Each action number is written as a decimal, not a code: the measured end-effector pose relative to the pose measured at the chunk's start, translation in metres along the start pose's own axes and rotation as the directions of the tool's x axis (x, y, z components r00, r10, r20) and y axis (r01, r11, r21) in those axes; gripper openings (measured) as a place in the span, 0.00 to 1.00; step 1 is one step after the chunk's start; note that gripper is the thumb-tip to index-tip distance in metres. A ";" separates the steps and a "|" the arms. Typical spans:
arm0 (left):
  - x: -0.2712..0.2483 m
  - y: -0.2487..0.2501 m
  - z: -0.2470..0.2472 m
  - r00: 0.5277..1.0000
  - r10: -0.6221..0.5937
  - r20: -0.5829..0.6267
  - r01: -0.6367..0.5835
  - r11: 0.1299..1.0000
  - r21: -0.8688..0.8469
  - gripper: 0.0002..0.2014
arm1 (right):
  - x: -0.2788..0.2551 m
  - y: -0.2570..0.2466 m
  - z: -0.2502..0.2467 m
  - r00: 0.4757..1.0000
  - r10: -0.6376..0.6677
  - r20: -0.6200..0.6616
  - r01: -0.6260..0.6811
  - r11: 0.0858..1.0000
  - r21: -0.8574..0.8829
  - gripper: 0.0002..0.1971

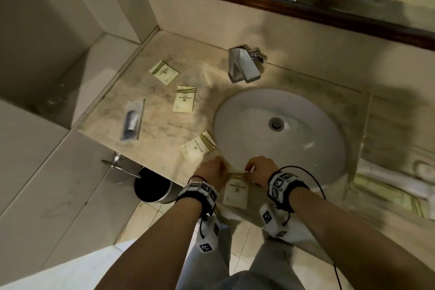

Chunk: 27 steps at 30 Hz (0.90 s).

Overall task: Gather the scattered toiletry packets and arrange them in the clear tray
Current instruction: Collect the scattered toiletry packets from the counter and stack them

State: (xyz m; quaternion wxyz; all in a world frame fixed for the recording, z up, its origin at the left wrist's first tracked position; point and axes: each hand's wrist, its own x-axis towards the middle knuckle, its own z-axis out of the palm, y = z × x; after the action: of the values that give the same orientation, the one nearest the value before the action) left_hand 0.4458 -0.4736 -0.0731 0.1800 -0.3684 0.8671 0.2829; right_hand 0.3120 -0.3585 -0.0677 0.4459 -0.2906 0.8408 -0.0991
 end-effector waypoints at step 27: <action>0.023 0.295 0.040 0.888 0.152 0.433 0.140 0.809 -0.571 0.11 | -0.113 0.254 -0.133 0.881 0.418 -0.221 -0.100 0.621 0.777 0.12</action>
State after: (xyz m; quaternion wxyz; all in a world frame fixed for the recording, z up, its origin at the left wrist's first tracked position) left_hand 0.2164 -0.2929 -0.0105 0.2560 -0.3253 0.6701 0.6161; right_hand 0.1517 -0.0995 -0.0206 0.3623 0.0702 0.8280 -0.4222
